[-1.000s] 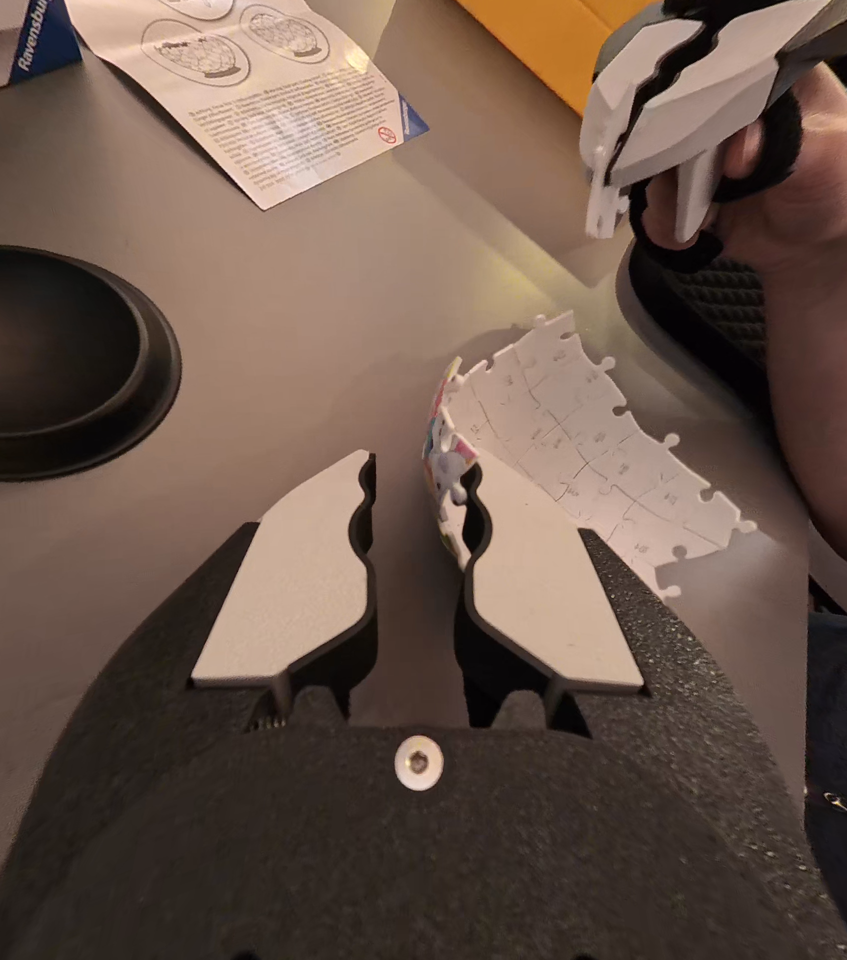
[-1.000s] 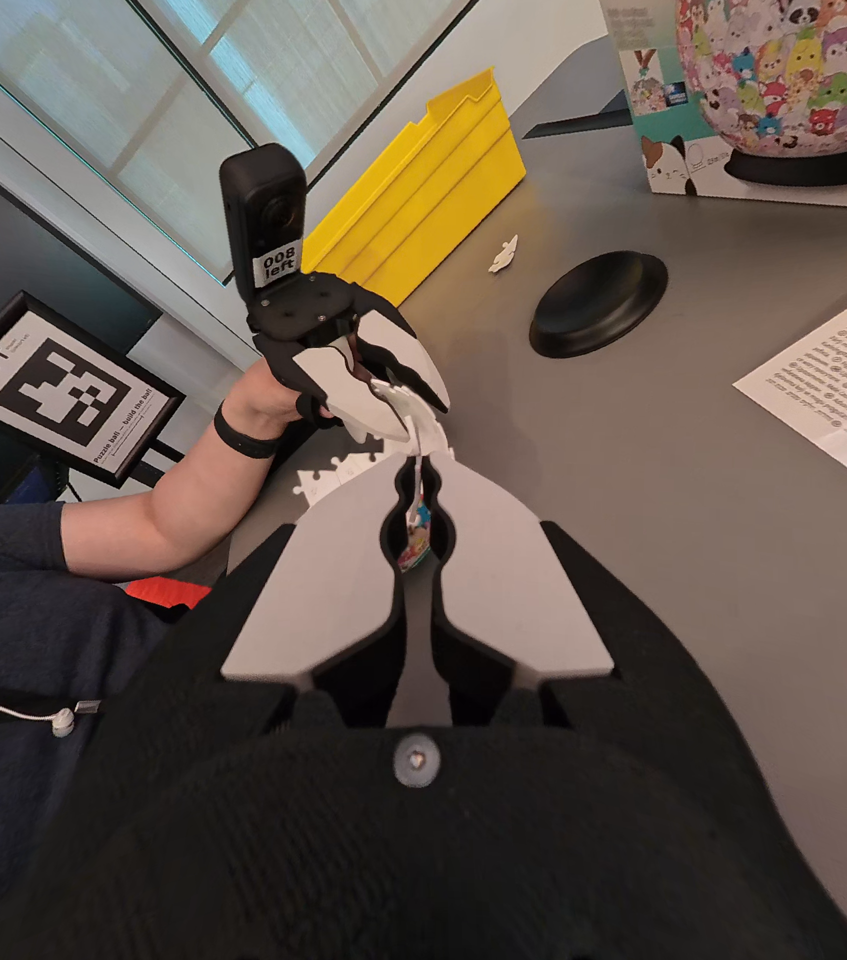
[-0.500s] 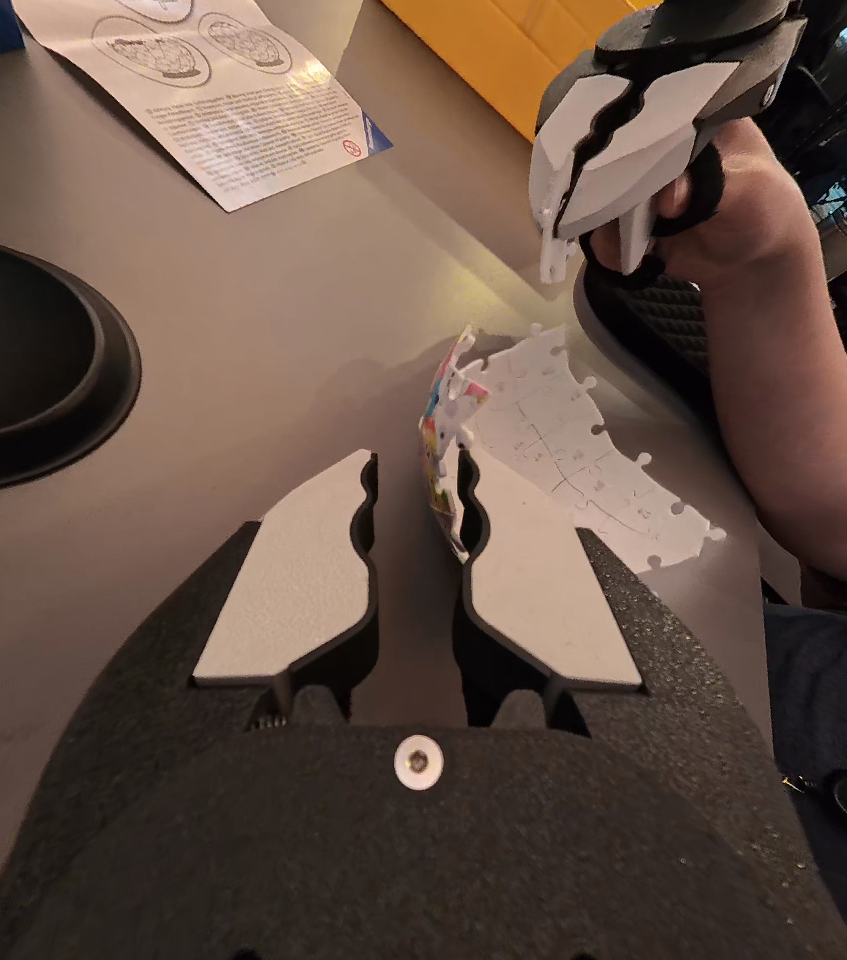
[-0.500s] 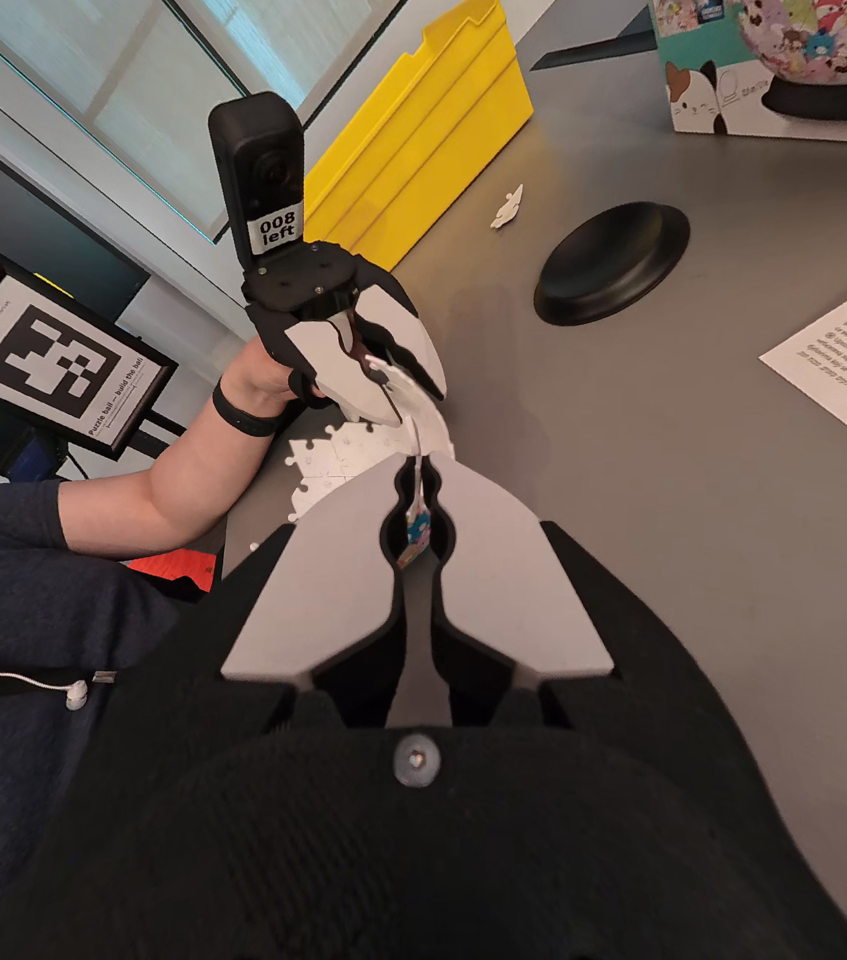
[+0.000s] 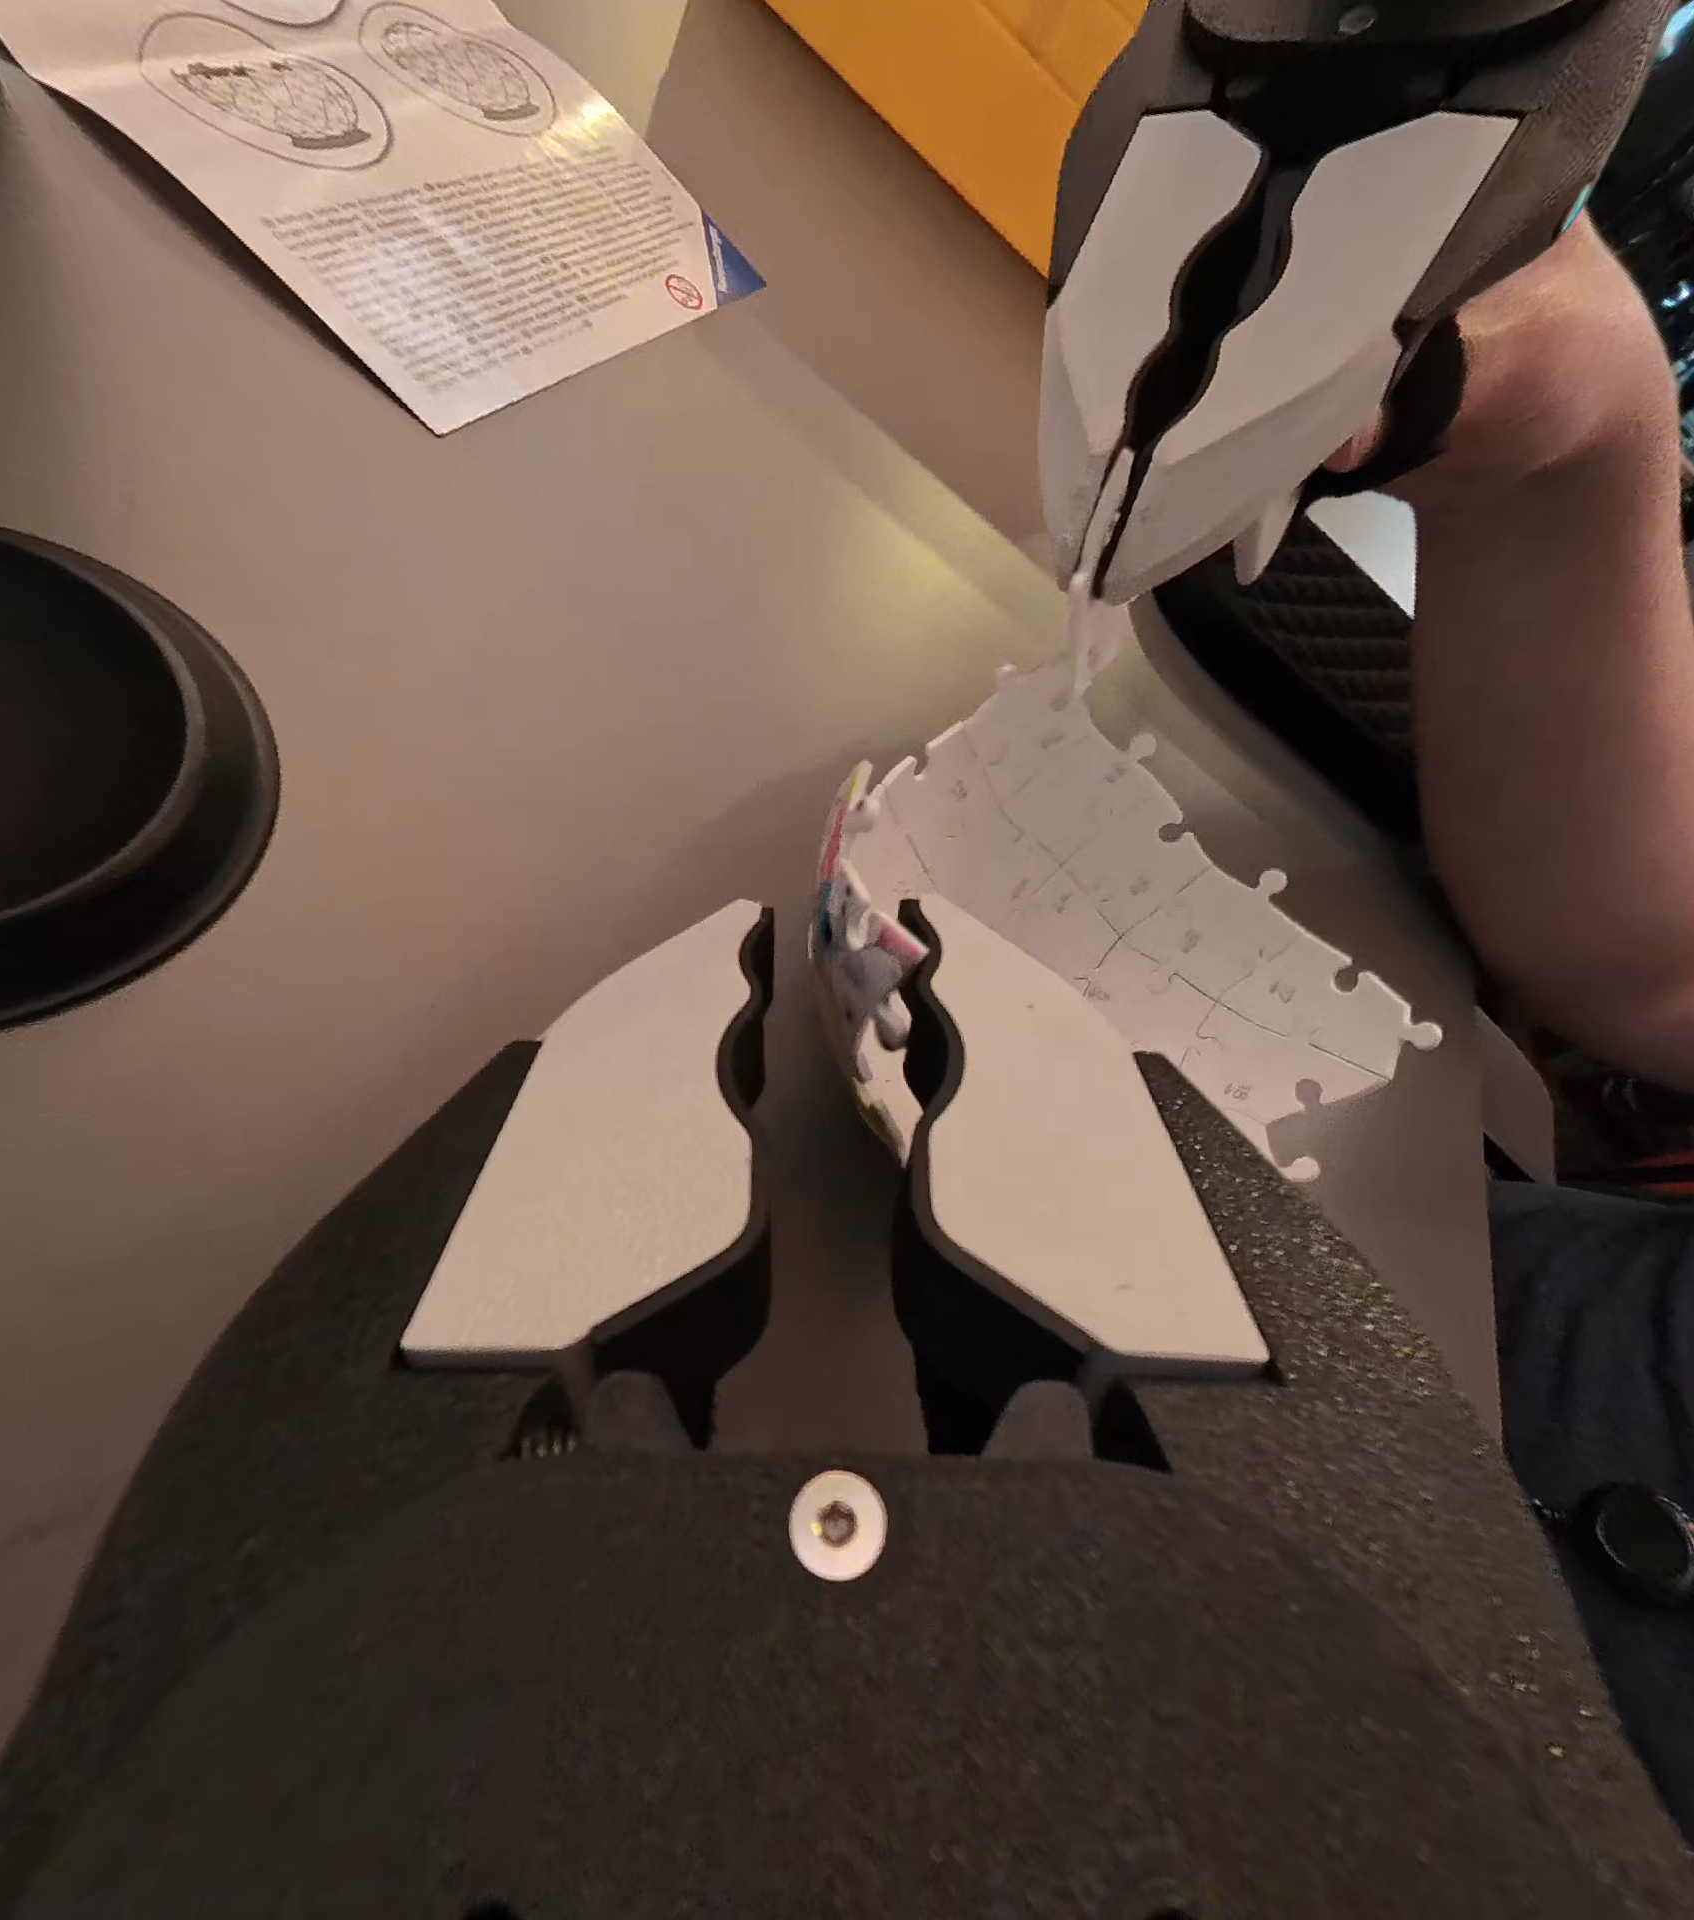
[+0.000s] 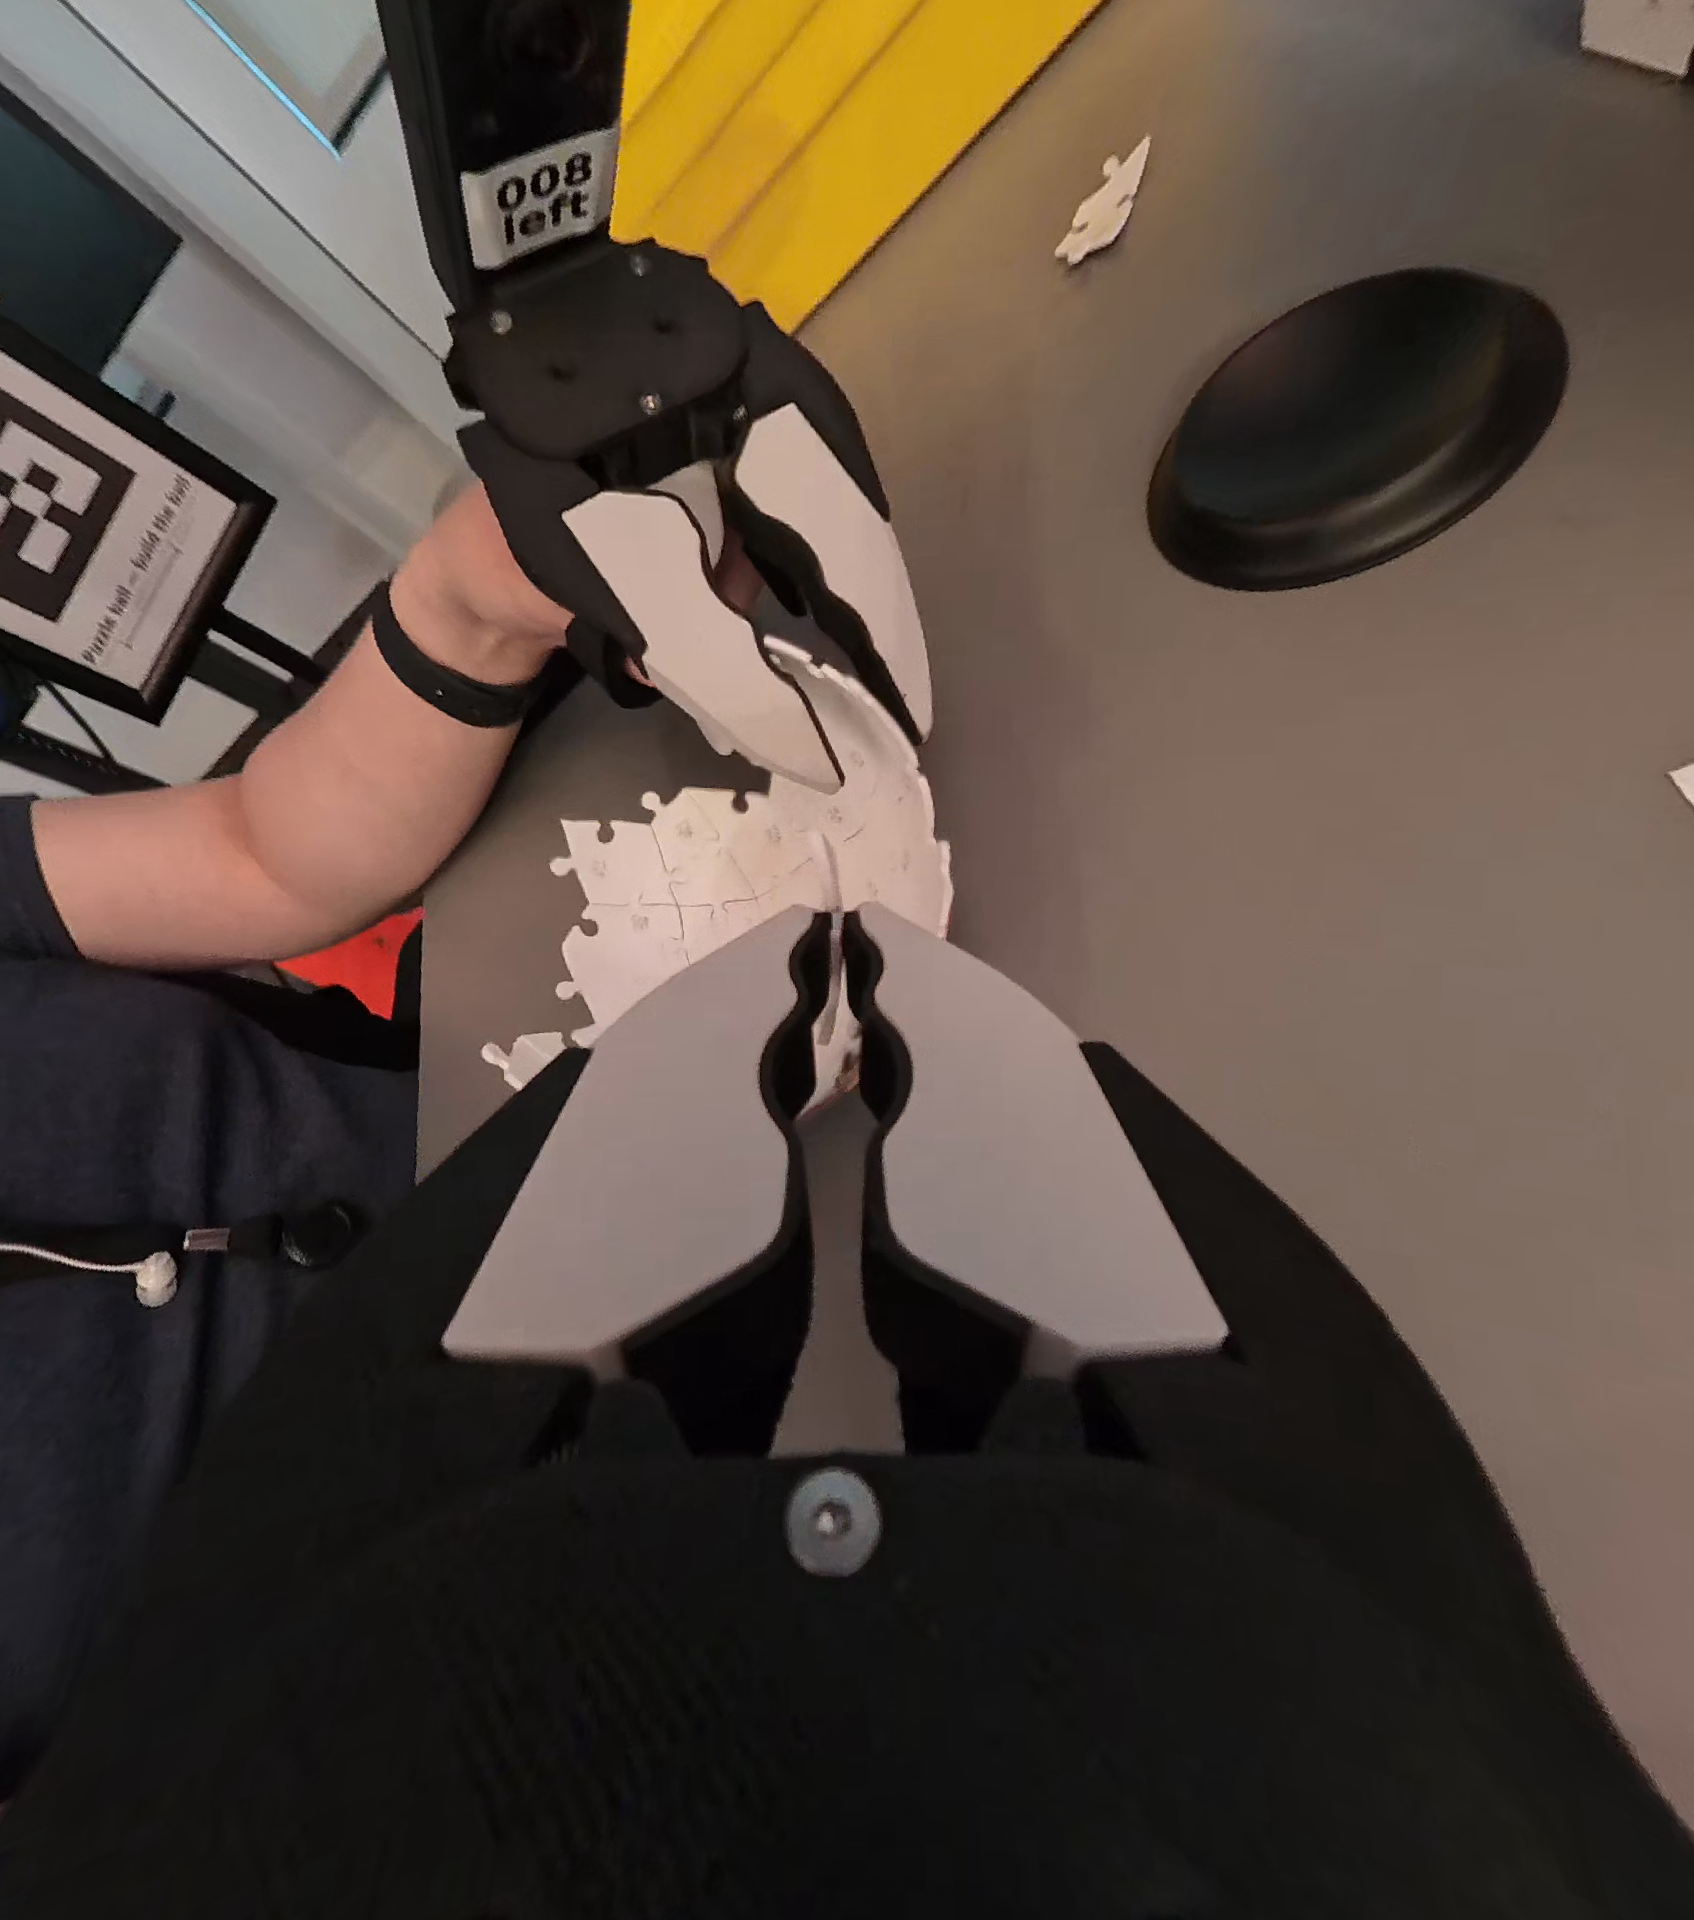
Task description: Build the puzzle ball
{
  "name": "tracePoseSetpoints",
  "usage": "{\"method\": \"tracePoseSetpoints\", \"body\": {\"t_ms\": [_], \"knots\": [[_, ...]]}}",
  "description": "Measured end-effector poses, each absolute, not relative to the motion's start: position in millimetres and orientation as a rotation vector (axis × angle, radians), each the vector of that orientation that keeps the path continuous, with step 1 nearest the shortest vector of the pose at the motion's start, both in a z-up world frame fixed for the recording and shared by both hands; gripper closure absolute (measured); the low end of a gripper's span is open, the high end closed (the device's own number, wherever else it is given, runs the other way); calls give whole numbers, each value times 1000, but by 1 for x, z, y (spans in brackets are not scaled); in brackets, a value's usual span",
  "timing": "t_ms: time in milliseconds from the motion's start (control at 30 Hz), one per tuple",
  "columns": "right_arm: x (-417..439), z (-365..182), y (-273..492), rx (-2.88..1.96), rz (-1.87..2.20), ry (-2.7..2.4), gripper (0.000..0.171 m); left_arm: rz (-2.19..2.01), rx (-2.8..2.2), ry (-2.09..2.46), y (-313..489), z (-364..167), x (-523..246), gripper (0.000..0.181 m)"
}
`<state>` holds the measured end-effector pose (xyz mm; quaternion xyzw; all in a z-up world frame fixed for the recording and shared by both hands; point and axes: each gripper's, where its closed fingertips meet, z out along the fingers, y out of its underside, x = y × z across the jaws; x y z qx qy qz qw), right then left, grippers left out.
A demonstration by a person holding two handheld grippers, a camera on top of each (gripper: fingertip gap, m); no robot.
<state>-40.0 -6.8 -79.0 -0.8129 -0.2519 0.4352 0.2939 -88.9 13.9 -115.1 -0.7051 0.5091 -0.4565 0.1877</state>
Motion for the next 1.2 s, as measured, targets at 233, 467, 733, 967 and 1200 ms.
{"method": "tracePoseSetpoints", "body": {"t_ms": [233,467,733,967,1200], "knots": [[-56,-84,8,-2204,1060,-856,168,-1249,-2000,1512,15,-120,-85,159],[-57,-88,10,-2217,1047,-965,168,-1209,-2002,1559,14,-128,-81,150],[-58,-100,8,-2207,995,-1034,168,-1216,-1982,1622,16,-127,-81,143],[-57,-113,7,-2249,927,-1085,168,-1235,-1951,1675,18,-123,-72,142],[-55,-116,7,-2255,892,-1084,168,-1380,-1882,1739,11,-110,-64,138]]}}
